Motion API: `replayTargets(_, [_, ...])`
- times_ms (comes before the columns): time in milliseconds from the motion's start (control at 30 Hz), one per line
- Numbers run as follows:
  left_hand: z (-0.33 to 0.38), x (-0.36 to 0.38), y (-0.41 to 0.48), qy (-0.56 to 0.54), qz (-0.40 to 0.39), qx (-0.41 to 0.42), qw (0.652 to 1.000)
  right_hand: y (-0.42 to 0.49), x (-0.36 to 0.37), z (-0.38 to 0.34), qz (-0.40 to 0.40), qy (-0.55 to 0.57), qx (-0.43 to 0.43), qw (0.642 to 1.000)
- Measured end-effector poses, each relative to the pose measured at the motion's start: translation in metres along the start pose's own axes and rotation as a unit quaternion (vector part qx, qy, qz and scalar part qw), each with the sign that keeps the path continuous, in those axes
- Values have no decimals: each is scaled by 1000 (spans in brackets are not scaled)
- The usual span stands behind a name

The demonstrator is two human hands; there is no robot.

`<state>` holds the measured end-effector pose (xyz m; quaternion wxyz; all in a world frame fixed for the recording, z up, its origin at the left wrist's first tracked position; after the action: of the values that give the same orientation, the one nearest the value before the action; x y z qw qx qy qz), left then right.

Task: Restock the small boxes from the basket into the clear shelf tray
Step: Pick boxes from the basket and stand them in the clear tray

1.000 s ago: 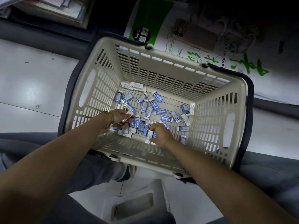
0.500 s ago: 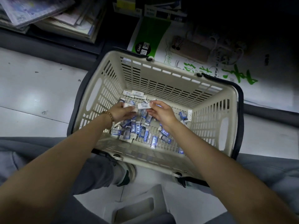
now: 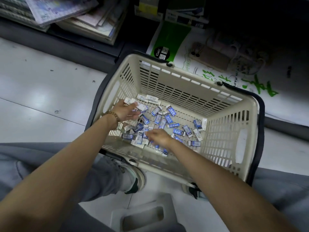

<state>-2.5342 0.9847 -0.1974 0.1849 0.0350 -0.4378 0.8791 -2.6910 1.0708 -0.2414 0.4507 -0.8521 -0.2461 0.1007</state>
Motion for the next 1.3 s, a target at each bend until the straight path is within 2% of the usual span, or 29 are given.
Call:
replayTargets(67, [3,-2,3,-18,-10,-2,1000,11,10,14,-42,-156,26,987])
replayTargets(133, [7,-2,6,-31,-20,7,999,18,17,17,-37,-211,16,977])
replayTargets(267, [13,-2,10,-67,-23,16,997,28,25,19,22,-209,11,978])
replayTargets(467, [14,-1,11,-72,-29,21,997,29,36,25,1,-228,16,974])
replayTargets(700, [17,1,6,-97,-32,24,995,32,36,21,36,-159,11,987])
replayTargets(833, [18,3,4,-85,-33,28,995,28,33,23,83,-40,23,995])
replayTargets(967, [24,8,4,-82,-45,31,995,5,9,13,90,88,22,992])
replayTargets(1133, [60,42,-17,-18,-105,45,993,-78,-57,-37,94,205,-93,970])
replayTargets(1233, [100,70,-41,50,-155,81,983,-143,-99,-75,98,204,-180,957])
replayTargets(1300, [128,87,-60,87,-184,106,973,-189,-120,-100,116,161,-229,953])
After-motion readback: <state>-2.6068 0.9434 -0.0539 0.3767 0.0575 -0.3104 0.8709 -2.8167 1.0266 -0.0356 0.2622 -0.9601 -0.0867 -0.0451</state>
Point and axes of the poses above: each hand's wrist, its own y-axis towards the middle knuckle, its own x-axis out of the palm, z = x × y, the point moved 2 cm from there along y, towards the middle knuckle, and after that the axes turned 14 degrees about -z, right-handed, at the moved point
